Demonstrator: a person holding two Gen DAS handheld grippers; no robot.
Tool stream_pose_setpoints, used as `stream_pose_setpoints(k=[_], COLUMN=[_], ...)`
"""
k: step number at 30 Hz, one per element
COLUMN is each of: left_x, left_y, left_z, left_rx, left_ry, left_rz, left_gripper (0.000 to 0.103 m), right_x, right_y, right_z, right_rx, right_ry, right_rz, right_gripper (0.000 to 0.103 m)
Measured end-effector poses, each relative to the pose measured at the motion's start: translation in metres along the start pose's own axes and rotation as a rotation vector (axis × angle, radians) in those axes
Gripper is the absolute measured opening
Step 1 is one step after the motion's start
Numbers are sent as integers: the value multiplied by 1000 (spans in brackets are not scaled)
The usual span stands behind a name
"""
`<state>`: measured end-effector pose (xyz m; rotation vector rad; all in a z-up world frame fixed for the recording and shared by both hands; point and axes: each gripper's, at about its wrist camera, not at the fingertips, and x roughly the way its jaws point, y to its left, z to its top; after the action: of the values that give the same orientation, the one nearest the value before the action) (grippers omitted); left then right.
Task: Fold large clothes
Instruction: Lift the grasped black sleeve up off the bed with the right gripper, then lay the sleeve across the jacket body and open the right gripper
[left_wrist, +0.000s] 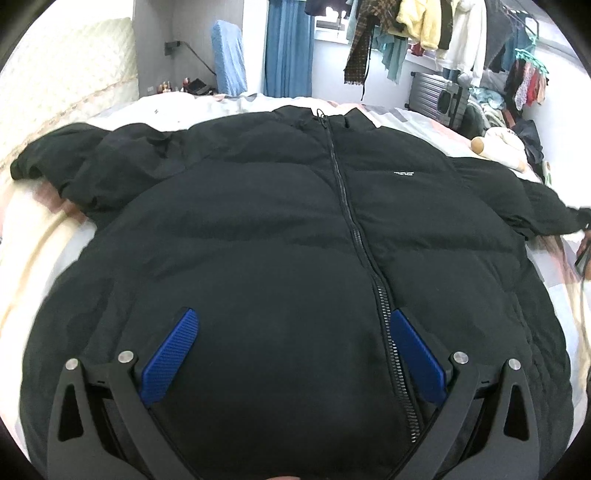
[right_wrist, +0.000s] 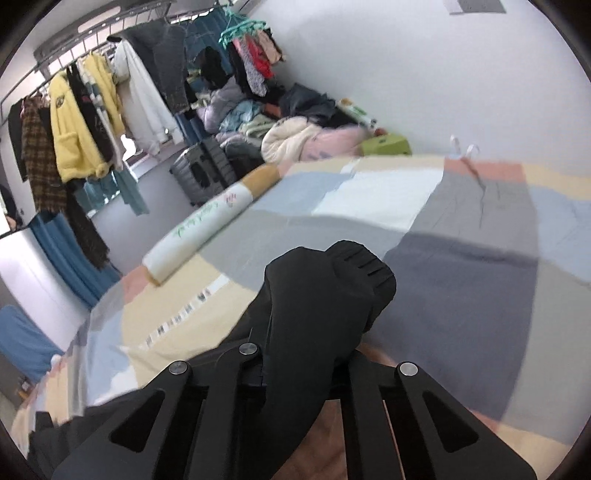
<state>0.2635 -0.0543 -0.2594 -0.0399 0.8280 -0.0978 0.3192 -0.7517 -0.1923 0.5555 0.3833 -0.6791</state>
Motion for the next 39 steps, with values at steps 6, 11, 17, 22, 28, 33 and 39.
stream_pose_setpoints(k=[6,11,17,22,28,33,39], left_x=[-10,-28,-52,-67,-89,-97,-95], left_y=[11,11,13,24,42,70,110], left_z=[2,4,5,5,7,11,17], left_rx=[7,24,39,47,16,-25,-102], left_ry=[-26,-50,-91,-116,-156,-176,-188], left_rz=[28,35,23,29,6,16,0], left_gripper=[103,103,103,103,103,103,103], right_x=[-59,-123,-196,-255,-313,-346,-362], right_y=[44,97,178,255,356,432,512], right_z=[40,68,83,67,18,-51,-170], right_rx=[-38,-123,-230,-318,-501,-646,-790], right_ry=[-66,-124,-187,-215,-226,-217,-125], right_rz=[82,166,293,422,542,641,753], right_gripper=[4,5,6,6,6,6,6])
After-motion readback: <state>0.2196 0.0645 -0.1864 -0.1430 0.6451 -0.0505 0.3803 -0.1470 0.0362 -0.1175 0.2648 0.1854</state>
